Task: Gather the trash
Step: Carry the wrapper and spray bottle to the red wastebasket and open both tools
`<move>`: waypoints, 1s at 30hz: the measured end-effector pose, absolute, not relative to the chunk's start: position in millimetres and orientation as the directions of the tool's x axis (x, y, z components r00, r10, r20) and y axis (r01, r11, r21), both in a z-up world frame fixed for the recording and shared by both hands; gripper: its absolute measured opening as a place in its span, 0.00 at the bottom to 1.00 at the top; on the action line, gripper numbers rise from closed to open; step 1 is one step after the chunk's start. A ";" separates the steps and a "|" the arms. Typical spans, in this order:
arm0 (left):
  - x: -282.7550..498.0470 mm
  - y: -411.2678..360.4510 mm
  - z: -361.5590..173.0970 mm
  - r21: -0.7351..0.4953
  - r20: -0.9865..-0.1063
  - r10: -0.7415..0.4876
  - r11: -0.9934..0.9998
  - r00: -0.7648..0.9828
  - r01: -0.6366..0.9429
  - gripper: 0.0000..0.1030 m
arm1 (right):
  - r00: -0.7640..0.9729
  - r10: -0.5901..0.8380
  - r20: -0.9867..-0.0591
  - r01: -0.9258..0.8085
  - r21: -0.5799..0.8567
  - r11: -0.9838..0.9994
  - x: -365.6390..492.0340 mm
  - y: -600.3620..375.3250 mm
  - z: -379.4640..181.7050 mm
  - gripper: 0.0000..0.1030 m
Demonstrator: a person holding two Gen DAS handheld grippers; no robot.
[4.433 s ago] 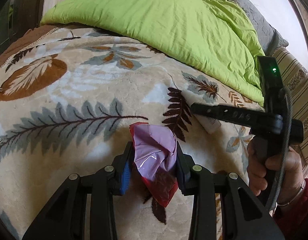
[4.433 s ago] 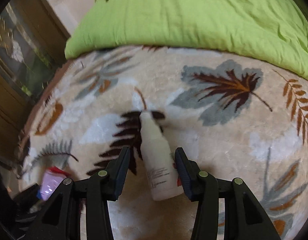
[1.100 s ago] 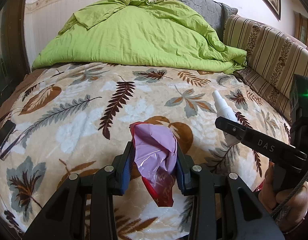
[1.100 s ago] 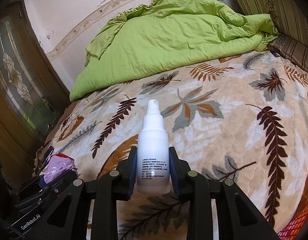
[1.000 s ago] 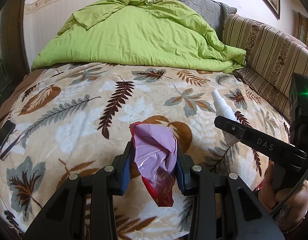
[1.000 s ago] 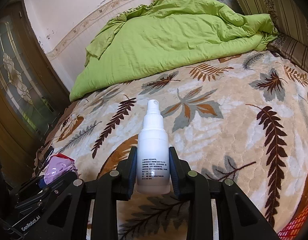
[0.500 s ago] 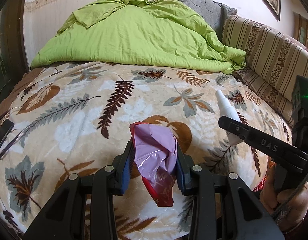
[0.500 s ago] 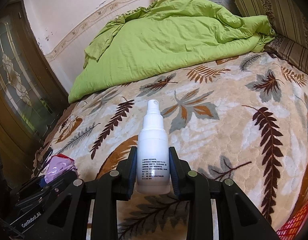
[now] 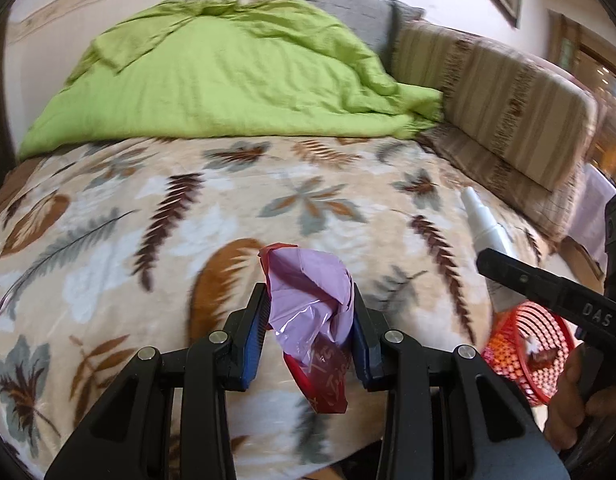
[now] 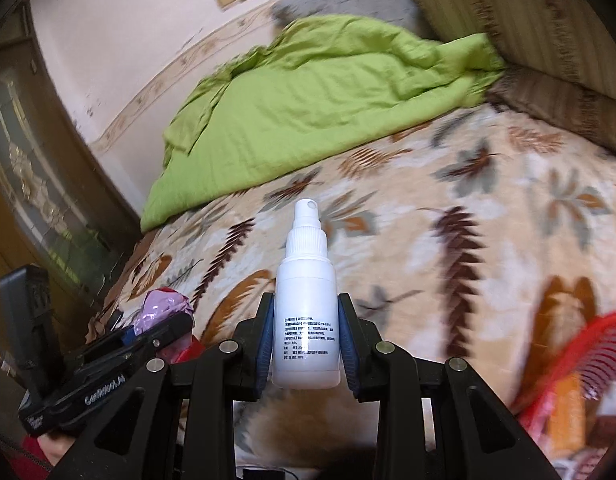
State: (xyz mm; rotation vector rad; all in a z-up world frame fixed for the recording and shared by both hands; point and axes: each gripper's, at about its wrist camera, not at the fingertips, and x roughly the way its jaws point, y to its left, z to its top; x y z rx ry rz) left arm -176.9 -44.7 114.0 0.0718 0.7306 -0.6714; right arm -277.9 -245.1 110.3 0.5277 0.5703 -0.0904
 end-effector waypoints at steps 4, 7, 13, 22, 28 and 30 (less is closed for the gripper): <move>-197.7 -86.3 127.4 -0.190 -0.629 -0.626 0.699 0.462 0.689 0.35 | 0.828 -0.047 -0.558 0.343 0.438 0.831 -337.8 -283.8 115.4 0.31; -218.1 -128.3 134.8 -0.228 -0.628 -0.694 0.597 0.352 0.769 0.35 | 0.794 -0.148 -0.589 0.459 0.422 0.782 -384.7 -314.1 113.1 0.31; -262.9 -211.7 131.3 -0.302 -0.649 -0.752 0.391 0.113 0.869 0.35 | 0.714 -0.269 -0.646 0.629 0.422 0.653 -449.8 -358.0 97.3 0.32; -298.5 -270.3 108.4 -0.314 -0.687 -0.727 0.295 -0.002 0.902 0.53 | 0.608 -0.410 -0.680 0.751 0.326 0.575 -479.6 -370.5 100.0 0.60; -283.1 -204.4 123.6 -0.204 -0.641 -0.746 0.394 0.181 0.896 0.70 | 0.512 -0.552 -0.658 0.808 0.151 0.569 -451.0 -323.5 118.1 0.85; -278.9 -175.8 125.9 -0.159 -0.628 -0.734 0.445 0.257 0.881 0.77 | 0.494 -0.579 -0.649 0.815 0.114 0.568 -440.2 -305.8 120.3 0.87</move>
